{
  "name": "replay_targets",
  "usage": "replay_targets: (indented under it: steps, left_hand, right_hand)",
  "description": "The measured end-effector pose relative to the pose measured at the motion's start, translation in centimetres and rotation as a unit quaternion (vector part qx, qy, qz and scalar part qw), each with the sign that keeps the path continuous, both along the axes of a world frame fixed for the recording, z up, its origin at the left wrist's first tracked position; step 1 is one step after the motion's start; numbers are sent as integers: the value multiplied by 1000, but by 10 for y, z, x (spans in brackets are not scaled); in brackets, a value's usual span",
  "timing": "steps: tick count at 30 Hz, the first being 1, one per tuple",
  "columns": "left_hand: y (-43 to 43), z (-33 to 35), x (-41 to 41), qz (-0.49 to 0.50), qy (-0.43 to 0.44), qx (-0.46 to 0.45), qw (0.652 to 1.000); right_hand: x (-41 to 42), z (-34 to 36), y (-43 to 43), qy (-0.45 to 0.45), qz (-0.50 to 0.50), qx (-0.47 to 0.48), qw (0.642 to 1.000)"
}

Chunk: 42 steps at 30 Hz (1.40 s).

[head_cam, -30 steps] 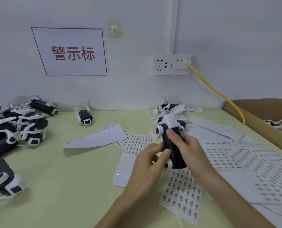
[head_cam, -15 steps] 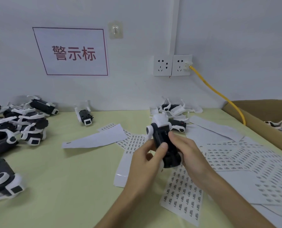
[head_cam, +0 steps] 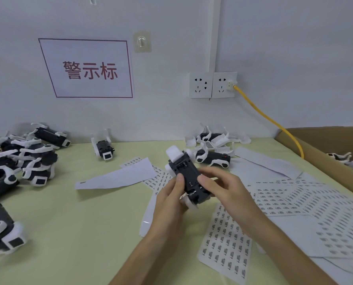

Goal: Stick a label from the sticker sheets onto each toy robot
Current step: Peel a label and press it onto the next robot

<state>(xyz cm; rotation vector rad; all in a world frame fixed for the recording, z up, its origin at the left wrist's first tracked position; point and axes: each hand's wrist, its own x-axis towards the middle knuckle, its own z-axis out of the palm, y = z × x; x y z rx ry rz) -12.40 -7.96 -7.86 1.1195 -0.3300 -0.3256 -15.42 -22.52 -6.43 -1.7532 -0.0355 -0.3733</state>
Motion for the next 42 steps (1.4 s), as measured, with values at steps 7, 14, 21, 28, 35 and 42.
replay_targets:
  steps: [7,14,21,28,35,42]
  left_hand:
    - [8,2,7,-15,12,-49,999]
    - [39,10,39,90,104,-155,978]
    - [53,6,51,145,133,-100,975]
    - [44,8,46,146,154,-90,973]
    - [39,10,40,146,197,-63,968]
    - [44,13,41,158,149,-52,975]
  right_hand:
    - [-2,-6,6,-35,-68,-86,993]
    - [-1,-18,8,17,-42,-261,964]
    - [-4,-29,22,64,134,-418,896]
    - [0,-25,5,49,71,-320,943]
    - [4,-34,-1,117,68,-474,870]
    - [10,-37,-1,71,37,-455,887]
